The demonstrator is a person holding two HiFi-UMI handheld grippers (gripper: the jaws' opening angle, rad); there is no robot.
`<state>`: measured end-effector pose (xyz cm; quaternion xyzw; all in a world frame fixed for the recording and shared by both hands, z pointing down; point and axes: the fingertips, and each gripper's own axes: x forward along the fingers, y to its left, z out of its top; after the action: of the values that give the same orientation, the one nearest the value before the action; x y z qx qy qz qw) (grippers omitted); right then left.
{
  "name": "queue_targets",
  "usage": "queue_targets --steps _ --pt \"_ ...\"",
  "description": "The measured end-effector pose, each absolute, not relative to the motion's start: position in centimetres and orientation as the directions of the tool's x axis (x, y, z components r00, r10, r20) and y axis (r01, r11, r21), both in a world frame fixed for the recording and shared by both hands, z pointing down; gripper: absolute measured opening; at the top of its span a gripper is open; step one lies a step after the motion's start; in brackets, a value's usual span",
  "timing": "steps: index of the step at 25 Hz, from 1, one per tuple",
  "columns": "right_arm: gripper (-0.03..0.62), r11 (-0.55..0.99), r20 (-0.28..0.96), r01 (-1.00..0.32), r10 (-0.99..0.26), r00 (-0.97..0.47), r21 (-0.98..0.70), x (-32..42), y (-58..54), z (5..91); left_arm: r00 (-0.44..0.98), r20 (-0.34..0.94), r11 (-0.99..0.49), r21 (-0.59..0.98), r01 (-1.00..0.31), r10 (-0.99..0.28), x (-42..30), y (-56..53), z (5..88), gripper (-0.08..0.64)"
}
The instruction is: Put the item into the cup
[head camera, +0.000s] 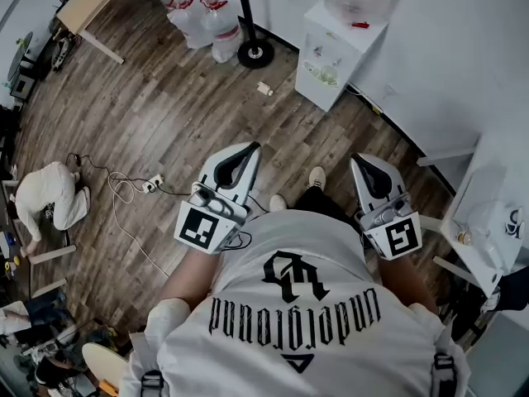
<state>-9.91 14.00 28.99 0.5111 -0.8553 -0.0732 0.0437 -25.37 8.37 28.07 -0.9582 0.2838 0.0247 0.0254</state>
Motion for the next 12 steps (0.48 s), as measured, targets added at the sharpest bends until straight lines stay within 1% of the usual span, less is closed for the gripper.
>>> queue_targets --steps 12 --pt "0.006 0.468 0.000 -0.865 -0.880 -0.476 0.183 -9.76 13.28 28.40 0.842 -0.075 -0.844 -0.013 -0.536 -0.534 -24.58 7.94 27.69 0.003"
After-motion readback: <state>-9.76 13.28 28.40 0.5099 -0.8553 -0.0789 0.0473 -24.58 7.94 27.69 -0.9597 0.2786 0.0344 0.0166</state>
